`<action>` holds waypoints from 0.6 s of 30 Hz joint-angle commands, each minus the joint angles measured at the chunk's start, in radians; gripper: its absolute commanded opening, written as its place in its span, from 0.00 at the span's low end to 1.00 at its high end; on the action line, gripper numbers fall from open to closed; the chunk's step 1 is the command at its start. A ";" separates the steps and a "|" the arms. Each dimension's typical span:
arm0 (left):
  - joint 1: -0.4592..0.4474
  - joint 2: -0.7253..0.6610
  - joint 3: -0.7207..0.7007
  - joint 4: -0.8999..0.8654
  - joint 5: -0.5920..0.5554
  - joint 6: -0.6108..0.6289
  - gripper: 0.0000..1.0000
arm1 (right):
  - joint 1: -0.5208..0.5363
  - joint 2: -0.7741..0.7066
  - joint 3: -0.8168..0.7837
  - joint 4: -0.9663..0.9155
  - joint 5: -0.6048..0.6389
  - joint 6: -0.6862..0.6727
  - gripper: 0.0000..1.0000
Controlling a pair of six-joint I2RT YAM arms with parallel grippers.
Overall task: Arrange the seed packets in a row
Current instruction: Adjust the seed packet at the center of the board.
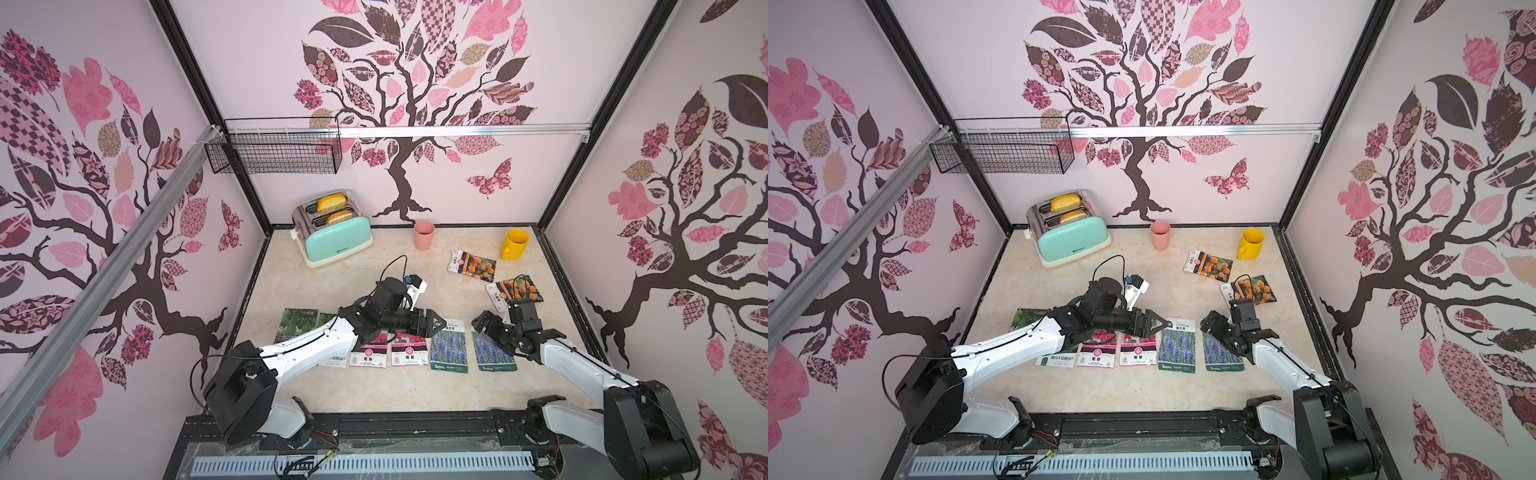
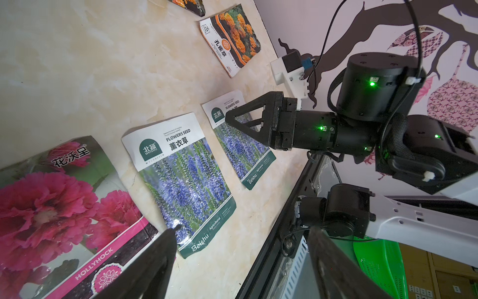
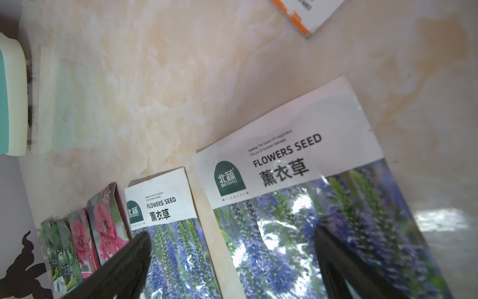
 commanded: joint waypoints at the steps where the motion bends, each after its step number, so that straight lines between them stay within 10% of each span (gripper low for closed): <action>1: -0.001 -0.009 -0.015 0.027 0.007 -0.007 0.82 | 0.014 0.008 -0.036 -0.095 -0.011 0.038 0.99; 18: -0.001 0.010 -0.012 0.047 0.012 -0.016 0.82 | 0.043 -0.014 -0.046 -0.061 -0.018 0.086 1.00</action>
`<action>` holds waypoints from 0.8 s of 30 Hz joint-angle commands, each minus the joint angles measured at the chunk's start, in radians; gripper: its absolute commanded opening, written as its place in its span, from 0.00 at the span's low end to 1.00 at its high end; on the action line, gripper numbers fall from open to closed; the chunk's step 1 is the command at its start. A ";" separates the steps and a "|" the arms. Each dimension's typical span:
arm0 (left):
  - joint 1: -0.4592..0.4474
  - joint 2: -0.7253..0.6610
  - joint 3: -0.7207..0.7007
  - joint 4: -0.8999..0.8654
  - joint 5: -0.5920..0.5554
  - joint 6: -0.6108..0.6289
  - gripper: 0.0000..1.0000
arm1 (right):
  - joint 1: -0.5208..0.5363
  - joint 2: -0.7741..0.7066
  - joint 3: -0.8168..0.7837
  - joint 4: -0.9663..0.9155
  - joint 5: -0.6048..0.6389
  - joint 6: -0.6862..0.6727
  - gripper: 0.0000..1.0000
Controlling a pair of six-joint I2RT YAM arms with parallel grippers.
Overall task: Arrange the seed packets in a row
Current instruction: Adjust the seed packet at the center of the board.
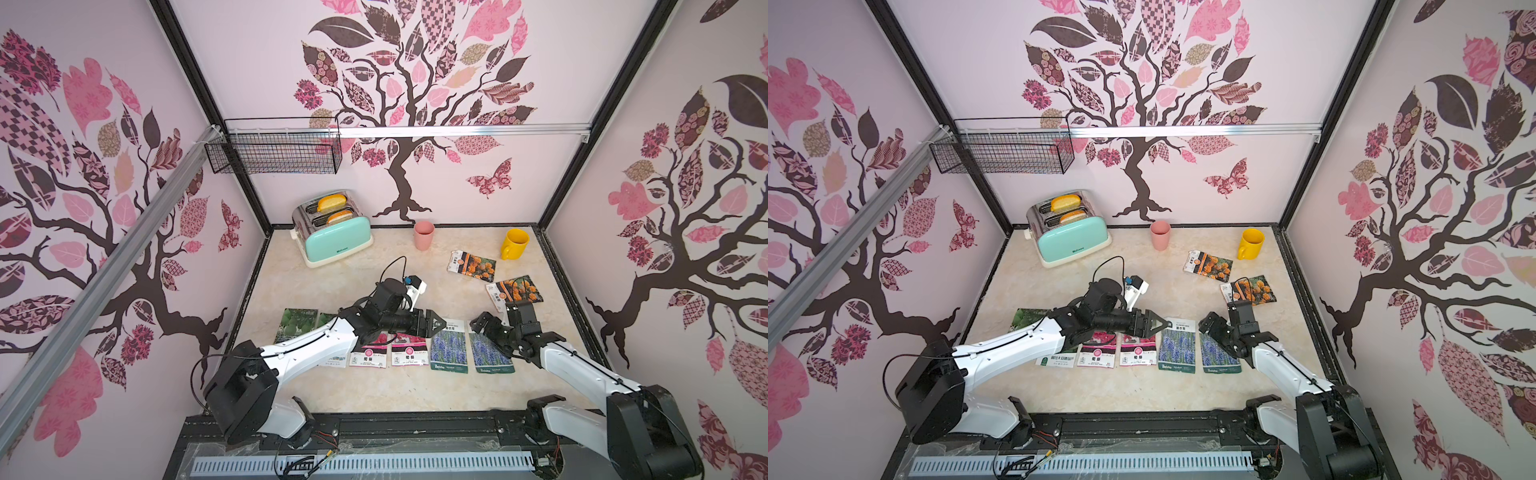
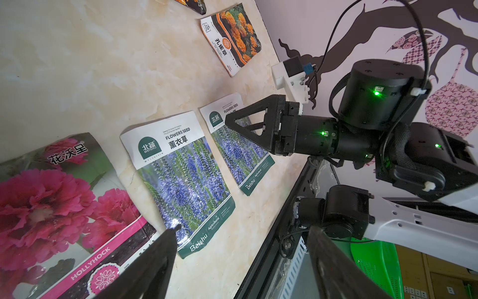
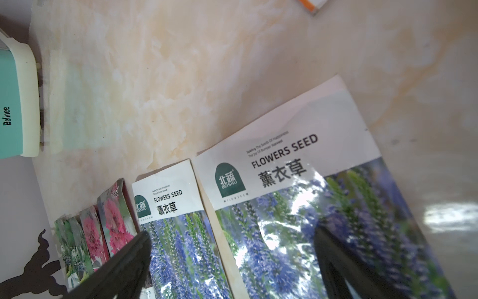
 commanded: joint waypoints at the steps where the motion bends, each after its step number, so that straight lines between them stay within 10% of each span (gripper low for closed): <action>1: -0.001 0.009 0.001 0.032 0.010 0.002 0.82 | 0.022 0.014 -0.025 -0.073 -0.014 0.029 1.00; 17: -0.001 0.136 0.136 0.003 -0.023 0.000 0.83 | 0.030 -0.103 0.215 -0.244 0.072 -0.050 1.00; 24: 0.027 0.372 0.337 -0.002 -0.046 -0.037 0.84 | -0.099 0.126 0.447 -0.112 -0.047 -0.142 1.00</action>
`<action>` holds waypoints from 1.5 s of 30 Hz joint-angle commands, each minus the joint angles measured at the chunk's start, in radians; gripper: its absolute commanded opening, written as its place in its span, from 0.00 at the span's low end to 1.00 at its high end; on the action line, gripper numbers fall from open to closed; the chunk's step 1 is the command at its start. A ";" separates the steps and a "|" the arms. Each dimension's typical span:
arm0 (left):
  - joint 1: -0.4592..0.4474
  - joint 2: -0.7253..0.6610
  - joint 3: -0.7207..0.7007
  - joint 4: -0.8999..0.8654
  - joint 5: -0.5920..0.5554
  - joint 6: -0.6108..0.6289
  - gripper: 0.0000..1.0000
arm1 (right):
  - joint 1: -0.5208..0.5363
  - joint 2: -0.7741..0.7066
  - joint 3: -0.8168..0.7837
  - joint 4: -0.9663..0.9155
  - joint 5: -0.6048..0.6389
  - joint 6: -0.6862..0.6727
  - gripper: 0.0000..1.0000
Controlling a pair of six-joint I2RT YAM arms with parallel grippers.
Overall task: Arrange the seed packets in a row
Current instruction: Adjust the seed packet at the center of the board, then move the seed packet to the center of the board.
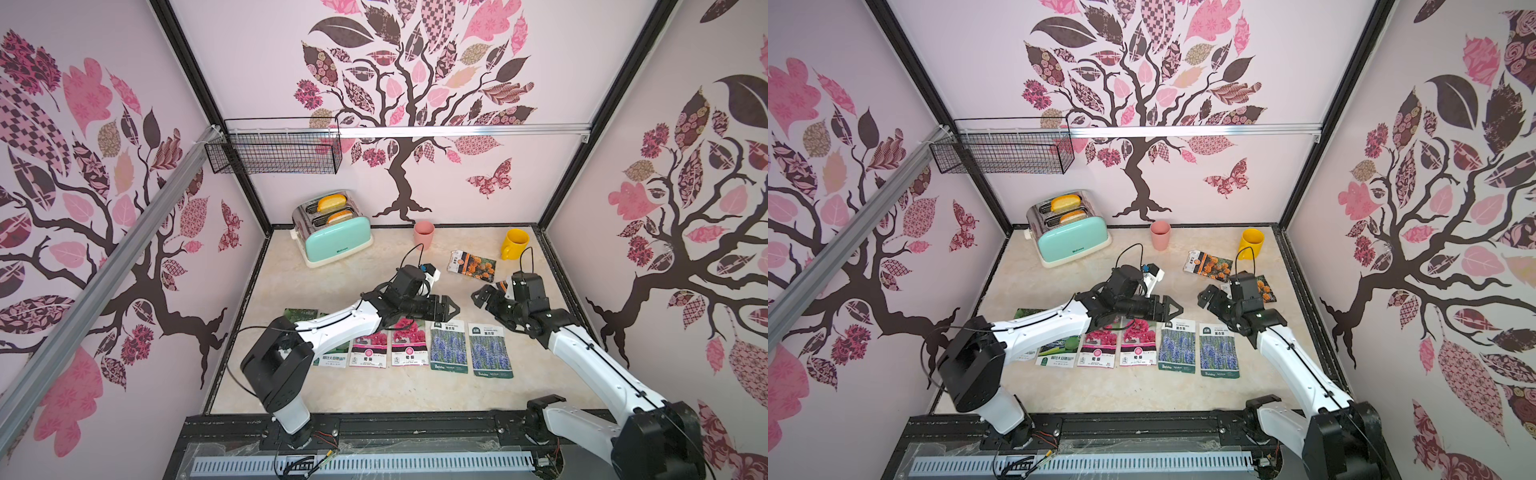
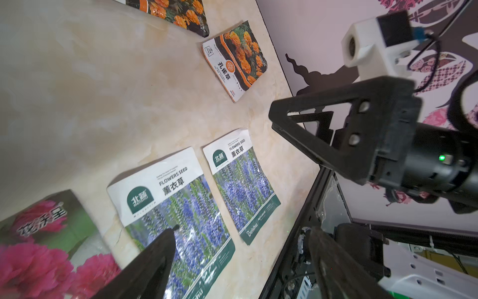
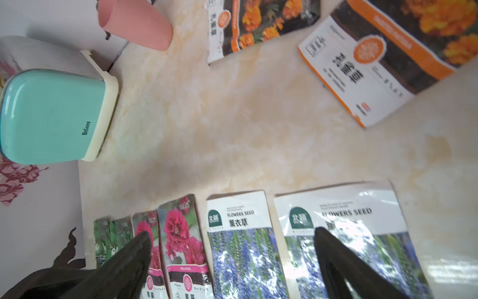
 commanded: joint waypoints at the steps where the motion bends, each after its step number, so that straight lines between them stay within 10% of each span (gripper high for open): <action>1: 0.035 0.115 0.085 0.008 -0.007 -0.035 0.84 | -0.098 0.146 0.108 0.091 -0.092 -0.059 1.00; 17: 0.170 0.542 0.510 0.001 0.049 -0.157 0.83 | -0.128 0.961 0.767 0.065 -0.127 -0.336 1.00; 35: 0.247 0.399 0.204 0.105 0.020 -0.176 0.83 | -0.025 0.836 0.465 0.127 -0.228 -0.211 0.99; 45: 0.252 0.476 0.284 0.021 0.037 -0.133 0.83 | -0.010 0.828 0.435 0.152 -0.322 -0.206 1.00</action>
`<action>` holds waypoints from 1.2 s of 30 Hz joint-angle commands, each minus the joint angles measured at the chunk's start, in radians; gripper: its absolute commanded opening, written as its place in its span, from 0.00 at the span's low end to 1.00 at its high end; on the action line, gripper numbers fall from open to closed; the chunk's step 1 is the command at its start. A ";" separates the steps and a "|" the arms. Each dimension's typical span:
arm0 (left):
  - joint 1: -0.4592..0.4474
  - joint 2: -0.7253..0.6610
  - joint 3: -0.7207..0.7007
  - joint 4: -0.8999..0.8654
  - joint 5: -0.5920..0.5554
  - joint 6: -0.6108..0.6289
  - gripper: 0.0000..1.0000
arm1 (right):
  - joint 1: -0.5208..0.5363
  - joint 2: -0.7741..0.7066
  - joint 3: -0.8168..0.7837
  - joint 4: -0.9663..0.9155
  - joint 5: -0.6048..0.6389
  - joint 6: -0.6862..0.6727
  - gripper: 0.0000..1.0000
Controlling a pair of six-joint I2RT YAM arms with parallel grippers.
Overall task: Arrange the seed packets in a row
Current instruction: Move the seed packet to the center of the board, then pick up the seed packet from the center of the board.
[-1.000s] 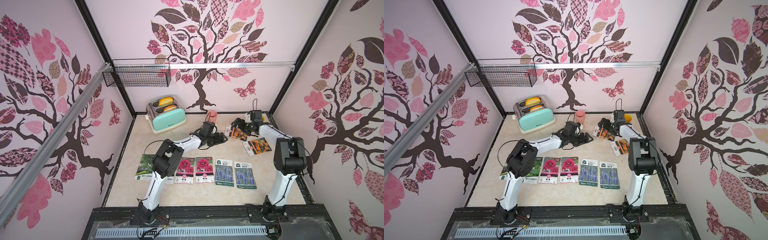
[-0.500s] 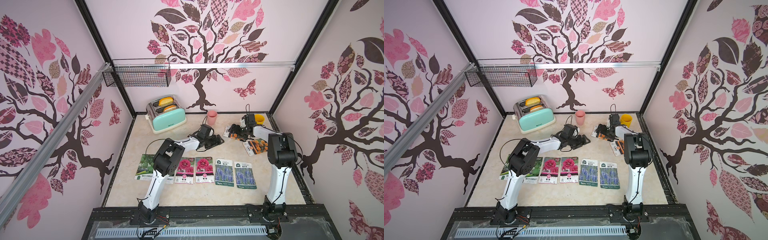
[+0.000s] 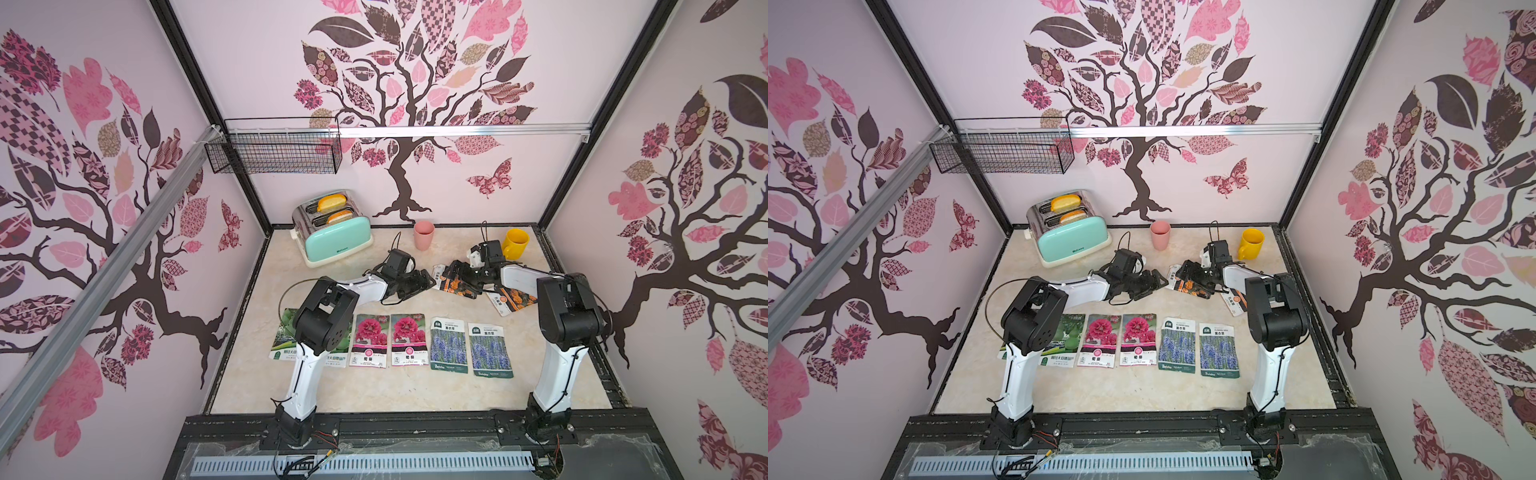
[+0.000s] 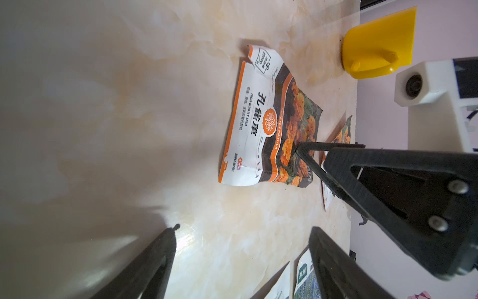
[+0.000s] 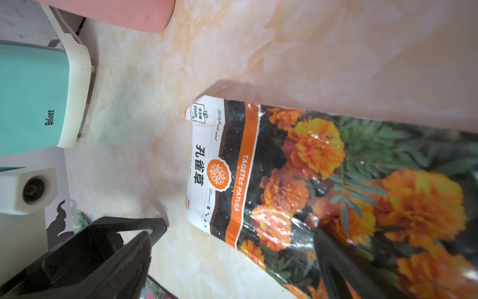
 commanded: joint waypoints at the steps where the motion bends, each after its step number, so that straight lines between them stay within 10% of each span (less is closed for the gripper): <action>1: 0.002 0.052 0.048 -0.043 0.009 0.037 0.83 | 0.005 0.020 -0.011 -0.026 -0.055 0.006 1.00; 15: 0.005 0.107 0.170 -0.202 0.013 0.236 0.83 | -0.025 -0.175 0.015 0.000 -0.153 -0.042 1.00; 36: 0.000 0.262 0.430 -0.455 -0.087 0.513 0.83 | -0.079 -0.143 -0.153 -0.010 0.046 -0.006 0.99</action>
